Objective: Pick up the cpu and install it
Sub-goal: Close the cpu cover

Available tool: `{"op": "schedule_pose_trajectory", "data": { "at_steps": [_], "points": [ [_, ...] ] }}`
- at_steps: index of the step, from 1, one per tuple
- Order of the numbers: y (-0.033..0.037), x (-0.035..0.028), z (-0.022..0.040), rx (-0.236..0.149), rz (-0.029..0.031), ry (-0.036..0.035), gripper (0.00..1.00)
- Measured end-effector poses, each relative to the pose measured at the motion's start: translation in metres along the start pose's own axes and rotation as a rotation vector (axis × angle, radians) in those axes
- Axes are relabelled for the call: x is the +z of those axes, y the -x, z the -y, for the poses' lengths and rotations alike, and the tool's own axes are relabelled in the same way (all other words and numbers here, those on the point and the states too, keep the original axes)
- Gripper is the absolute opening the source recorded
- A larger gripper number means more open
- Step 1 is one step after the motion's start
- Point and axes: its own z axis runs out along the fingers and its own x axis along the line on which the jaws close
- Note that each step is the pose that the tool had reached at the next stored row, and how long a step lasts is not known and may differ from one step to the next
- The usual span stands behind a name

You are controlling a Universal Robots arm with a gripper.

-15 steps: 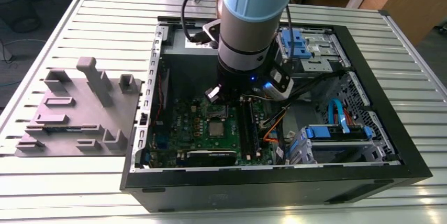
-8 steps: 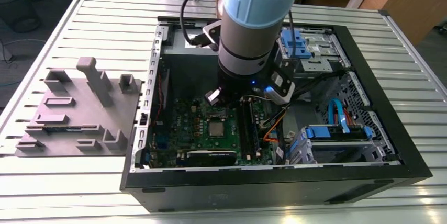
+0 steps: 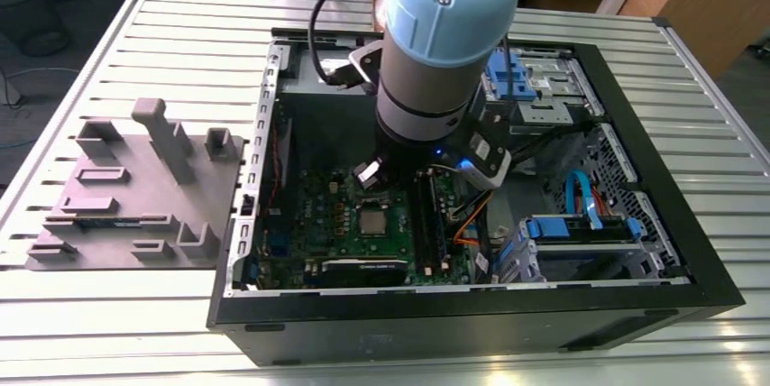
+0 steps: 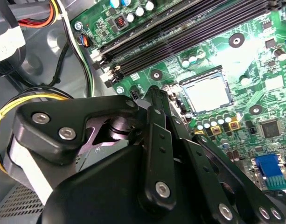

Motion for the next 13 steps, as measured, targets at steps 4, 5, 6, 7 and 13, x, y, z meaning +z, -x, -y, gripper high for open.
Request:
{"op": "schedule_pose_trajectory", "data": {
  "at_steps": [4, 5, 6, 7, 13],
  "points": [
    [-0.0037, -0.0020, 0.0060, 0.000, 0.0067, 0.0108, 0.11],
    [-0.0046, -0.0024, 0.0075, 0.000, 0.0083, 0.0133, 0.11],
    [-0.0055, -0.0029, 0.0090, 0.000, 0.0096, 0.0153, 0.11],
    [-0.0064, -0.0034, 0.0105, 0.000, 0.0108, 0.0173, 0.11],
    [-0.0122, -0.0060, 0.0200, 0.000, 0.0164, 0.0261, 0.11]
  ]
}}
